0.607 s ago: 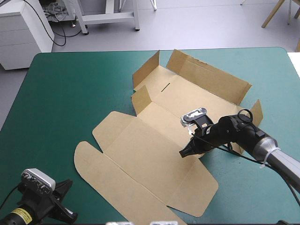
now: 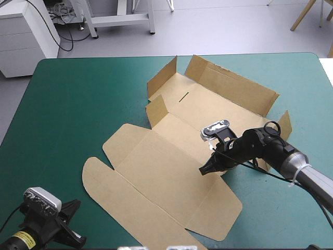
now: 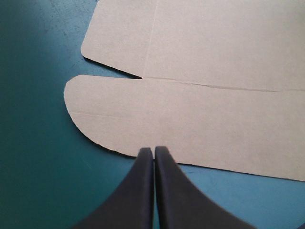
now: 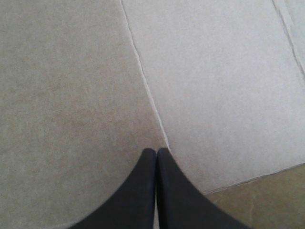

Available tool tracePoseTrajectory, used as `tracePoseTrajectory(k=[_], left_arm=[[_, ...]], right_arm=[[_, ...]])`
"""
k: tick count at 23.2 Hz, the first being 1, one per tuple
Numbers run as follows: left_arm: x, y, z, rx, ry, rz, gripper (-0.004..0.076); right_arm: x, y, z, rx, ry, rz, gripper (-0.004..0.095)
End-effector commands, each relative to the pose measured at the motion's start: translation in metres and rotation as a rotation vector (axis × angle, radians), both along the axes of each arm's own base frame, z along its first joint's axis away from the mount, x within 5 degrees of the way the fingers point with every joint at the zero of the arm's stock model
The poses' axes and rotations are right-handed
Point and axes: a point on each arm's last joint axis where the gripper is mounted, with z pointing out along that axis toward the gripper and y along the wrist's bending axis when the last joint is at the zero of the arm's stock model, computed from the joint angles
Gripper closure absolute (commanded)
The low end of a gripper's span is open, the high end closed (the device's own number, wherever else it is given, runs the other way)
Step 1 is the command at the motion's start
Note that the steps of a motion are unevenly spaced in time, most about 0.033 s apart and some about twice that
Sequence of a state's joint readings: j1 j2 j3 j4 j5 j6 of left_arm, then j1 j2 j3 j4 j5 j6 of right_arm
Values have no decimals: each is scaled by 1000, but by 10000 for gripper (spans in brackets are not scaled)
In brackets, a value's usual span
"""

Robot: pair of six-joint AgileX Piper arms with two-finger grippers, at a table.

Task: Fold the box

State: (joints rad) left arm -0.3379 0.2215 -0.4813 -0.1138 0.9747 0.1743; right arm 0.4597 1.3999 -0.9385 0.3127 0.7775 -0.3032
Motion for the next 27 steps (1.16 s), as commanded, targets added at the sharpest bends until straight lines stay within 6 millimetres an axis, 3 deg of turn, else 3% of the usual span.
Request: tracePoseTrajectory(k=[1,5,10,13,15,17,21,27], left_arm=[[4,-2,10,-38,-55,1,734],[4,-2,10,-38,-55,1,734],[4,-2,10,-38,-55,1,734],[4,-2,10,-38,-55,1,734],[4,-2,10,-38,-55,1,734],[4,-2,10,-38,-55,1,734],[4,-2,10,-38,-55,1,734],[4,-2,10,-38,-55,1,734]], right_arm=[[-3,-1,23,48,-70,-5,927],[-16,-8,42,74,-108,-28,927],[-44,-34,68,31,-141,-78,927],[-74,-64,87,-49,-170,-164,927],[-107,-83,98,-97,-160,-177,927],[-125,-87,108,-25,-211,-186,927],[-137,-94,114,14,-245,-252,927],[-135,-97,114,-10,-262,-282,927]])
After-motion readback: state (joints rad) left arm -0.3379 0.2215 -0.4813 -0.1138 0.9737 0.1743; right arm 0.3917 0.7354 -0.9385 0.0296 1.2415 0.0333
